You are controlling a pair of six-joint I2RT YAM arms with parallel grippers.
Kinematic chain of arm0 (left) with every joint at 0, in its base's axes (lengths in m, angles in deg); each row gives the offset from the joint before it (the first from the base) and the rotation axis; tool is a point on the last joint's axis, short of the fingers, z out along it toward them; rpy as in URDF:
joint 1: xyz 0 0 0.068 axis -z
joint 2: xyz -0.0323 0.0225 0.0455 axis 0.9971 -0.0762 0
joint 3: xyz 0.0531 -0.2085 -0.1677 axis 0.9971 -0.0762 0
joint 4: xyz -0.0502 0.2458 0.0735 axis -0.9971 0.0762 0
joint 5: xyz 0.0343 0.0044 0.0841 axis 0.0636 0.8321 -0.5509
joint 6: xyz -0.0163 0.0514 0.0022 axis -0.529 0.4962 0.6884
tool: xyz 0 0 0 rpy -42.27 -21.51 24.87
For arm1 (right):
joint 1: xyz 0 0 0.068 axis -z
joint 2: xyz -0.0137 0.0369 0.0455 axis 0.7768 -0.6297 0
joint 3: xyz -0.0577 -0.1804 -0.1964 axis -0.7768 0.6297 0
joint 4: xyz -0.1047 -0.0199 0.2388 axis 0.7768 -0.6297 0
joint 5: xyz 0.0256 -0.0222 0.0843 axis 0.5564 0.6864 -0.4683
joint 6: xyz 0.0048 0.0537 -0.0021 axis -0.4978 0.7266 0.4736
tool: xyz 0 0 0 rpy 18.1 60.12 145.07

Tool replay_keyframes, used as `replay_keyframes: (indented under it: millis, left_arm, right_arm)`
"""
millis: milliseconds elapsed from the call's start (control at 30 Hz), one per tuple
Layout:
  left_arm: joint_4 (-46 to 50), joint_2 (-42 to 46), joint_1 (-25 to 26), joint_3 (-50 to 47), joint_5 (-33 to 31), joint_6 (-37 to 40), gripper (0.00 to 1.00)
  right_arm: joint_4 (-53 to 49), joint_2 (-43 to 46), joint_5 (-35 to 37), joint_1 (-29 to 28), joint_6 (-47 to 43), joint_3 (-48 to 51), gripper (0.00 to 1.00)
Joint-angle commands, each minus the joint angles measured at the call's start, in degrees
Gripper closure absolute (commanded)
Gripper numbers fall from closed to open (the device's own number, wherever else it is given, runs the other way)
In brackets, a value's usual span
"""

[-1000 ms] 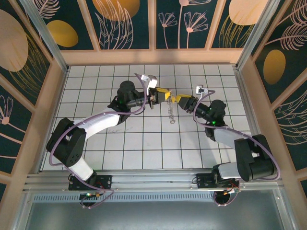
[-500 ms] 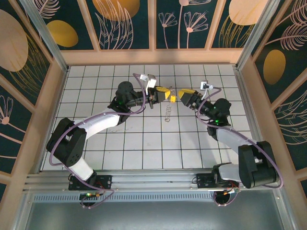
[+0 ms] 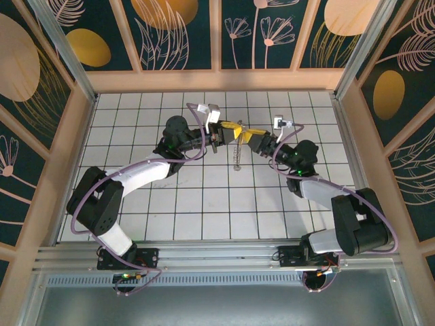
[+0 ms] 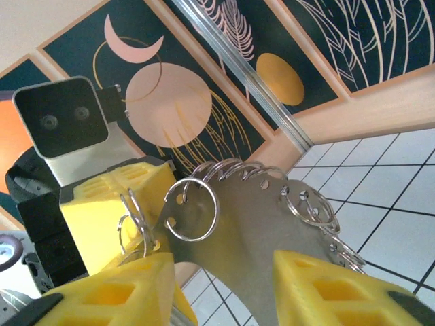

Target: Put the keys on the keyring

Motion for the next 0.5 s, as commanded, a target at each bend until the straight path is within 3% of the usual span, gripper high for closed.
replay_keyframes:
  millis: [0, 133, 233, 300, 467]
  left_arm:
    - [-5.18, -0.73, -0.09, 0.48, 0.65, -1.60, 1.00]
    - [-6.49, -1.23, -0.04, 0.30, 0.41, -2.79, 1.00]
    - [-7.54, -1.47, -0.20, -0.05, -0.19, -3.56, 1.00]
    - [-7.98, -1.66, -0.24, -0.02, -0.58, -4.23, 1.00]
    - [-8.15, -2.72, -0.42, 0.22, -1.10, -6.90, 1.00]
  right_arm:
    - [3.69, -0.67, -0.42, -0.57, -0.49, 0.11, 0.68]
    - [3.96, -1.45, -0.38, -0.96, -0.40, 0.38, 0.85]
    - [3.55, -1.88, -0.35, -1.17, -0.79, 0.61, 0.88]
    - [2.22, -1.01, 0.73, -0.91, -1.80, 1.44, 0.84]
    - [-0.48, 2.95, 3.98, 1.07, -3.15, 4.86, 0.60]
